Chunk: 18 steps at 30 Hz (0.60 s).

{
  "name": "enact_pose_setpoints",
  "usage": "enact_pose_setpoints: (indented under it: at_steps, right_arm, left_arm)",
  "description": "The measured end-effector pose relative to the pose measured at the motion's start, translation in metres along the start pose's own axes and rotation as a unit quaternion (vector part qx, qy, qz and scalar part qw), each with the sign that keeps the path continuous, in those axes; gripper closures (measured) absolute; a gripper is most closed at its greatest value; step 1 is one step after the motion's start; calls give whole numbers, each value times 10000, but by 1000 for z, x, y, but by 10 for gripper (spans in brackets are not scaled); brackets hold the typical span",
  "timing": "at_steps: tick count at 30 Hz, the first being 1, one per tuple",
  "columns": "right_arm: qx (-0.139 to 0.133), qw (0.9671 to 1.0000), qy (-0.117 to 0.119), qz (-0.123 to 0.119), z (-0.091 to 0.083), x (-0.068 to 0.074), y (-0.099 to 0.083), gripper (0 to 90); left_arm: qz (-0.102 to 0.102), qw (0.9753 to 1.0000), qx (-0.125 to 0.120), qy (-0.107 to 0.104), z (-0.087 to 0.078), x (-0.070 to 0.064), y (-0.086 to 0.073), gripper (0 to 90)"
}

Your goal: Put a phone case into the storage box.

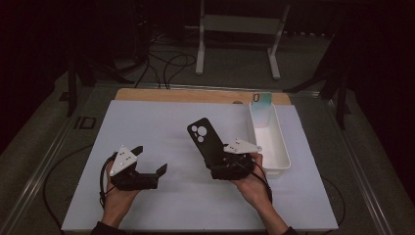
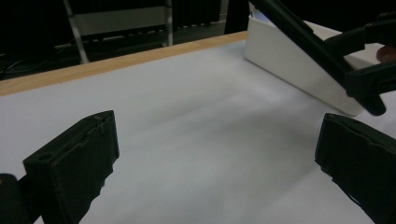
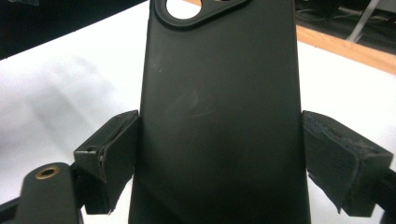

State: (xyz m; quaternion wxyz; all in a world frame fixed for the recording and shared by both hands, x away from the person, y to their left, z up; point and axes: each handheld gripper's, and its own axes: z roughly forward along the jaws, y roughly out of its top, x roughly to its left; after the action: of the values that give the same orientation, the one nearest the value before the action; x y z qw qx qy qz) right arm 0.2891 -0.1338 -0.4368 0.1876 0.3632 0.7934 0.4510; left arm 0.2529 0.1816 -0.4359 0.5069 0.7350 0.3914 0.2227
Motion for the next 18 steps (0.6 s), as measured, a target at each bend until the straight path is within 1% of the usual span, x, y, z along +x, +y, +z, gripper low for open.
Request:
enact_pose_setpoints:
  at_steps: [3, 7, 13, 15, 18]
  right_arm:
    - [-37, 10000, -4, -6, 0, 0, 0, 151]
    - [-70, 10000, 27, -49, 0, 2, 0, 151]
    - [-162, 9998, -29, -131, 0, 6, 0, 150]
    - [-188, 9997, -35, -140, -1, 7, 0, 150]
    - [-223, 9996, -30, -148, -1, 8, 0, 150]
  left_arm:
    - [7, 10000, 0, -65, 2, -2, 6, 4]
    - [-22, 9998, 27, -214, 8, -7, 15, 16]
    - [6, 9992, 86, -394, 16, -15, 26, 20]
    - [-18, 9989, 118, -460, 19, -18, 30, 27]
    - [-3, 9986, 158, -501, 23, -22, 34, 55]
